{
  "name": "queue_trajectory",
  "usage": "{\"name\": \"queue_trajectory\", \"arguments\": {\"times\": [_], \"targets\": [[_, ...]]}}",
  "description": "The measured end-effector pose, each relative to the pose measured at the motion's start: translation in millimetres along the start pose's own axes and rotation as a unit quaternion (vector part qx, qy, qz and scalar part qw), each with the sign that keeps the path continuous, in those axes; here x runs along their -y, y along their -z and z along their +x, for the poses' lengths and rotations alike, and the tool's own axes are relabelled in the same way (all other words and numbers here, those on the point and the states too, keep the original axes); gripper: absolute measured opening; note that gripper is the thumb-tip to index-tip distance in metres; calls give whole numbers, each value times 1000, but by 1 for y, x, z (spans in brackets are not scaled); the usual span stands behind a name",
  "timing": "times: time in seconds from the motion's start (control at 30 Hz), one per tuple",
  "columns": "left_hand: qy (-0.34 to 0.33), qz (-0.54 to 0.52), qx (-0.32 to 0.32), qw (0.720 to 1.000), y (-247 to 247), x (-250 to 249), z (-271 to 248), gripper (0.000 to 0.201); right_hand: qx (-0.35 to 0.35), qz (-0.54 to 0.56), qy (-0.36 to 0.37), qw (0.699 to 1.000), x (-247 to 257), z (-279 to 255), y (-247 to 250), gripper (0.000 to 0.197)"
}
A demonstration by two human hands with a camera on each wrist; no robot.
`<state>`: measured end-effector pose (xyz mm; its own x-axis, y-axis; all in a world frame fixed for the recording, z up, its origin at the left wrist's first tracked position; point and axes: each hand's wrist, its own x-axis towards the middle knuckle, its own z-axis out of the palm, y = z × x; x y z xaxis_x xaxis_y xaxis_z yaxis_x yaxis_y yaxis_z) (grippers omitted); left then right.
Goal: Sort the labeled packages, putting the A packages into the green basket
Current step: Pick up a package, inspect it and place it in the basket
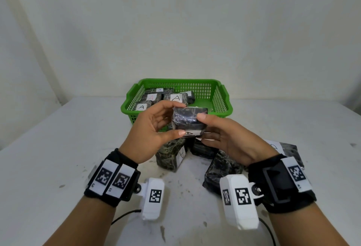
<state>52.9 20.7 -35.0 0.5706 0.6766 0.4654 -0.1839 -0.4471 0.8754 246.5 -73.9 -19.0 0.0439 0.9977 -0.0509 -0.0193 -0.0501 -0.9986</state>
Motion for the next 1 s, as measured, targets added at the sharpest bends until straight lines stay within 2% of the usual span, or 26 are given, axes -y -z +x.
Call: {"name": "queue_trajectory", "arguments": {"times": [0.07,0.13,0.2,0.27,0.33,0.4,0.47,0.57,0.67,0.8,0.93,1.0], "targets": [[-4,17,9,1000,1,-1,0,57,-15,-9,15,1000,1,-1,-1,26],[9,29,34,999,3,1,-1,69,-44,-24,34,998,0,1,-1,42],[69,16,61,996,4,2,-1,91,-58,-38,48,996,-2,4,0,57],[134,-14,57,989,2,4,-1,101,-71,-55,55,994,-5,7,4,77],[157,-30,36,986,0,6,1,96,-61,-66,54,995,-7,8,6,98],[152,-31,20,988,-2,6,2,85,-41,-67,48,996,-7,8,5,114],[144,-25,27,989,-3,6,2,86,-37,-67,53,996,-7,7,2,115],[153,-42,40,987,-3,5,0,103,-52,-79,68,993,-6,6,0,110],[156,-57,20,986,-4,5,2,97,-43,-69,66,994,-6,6,3,106],[181,-120,18,976,-4,3,1,108,-32,-39,60,997,-5,6,7,88],[188,-120,36,974,-4,4,1,89,-37,-32,64,997,-6,6,8,87],[185,-127,27,974,-3,4,1,89,-32,-36,67,997,-6,5,8,87]]}}
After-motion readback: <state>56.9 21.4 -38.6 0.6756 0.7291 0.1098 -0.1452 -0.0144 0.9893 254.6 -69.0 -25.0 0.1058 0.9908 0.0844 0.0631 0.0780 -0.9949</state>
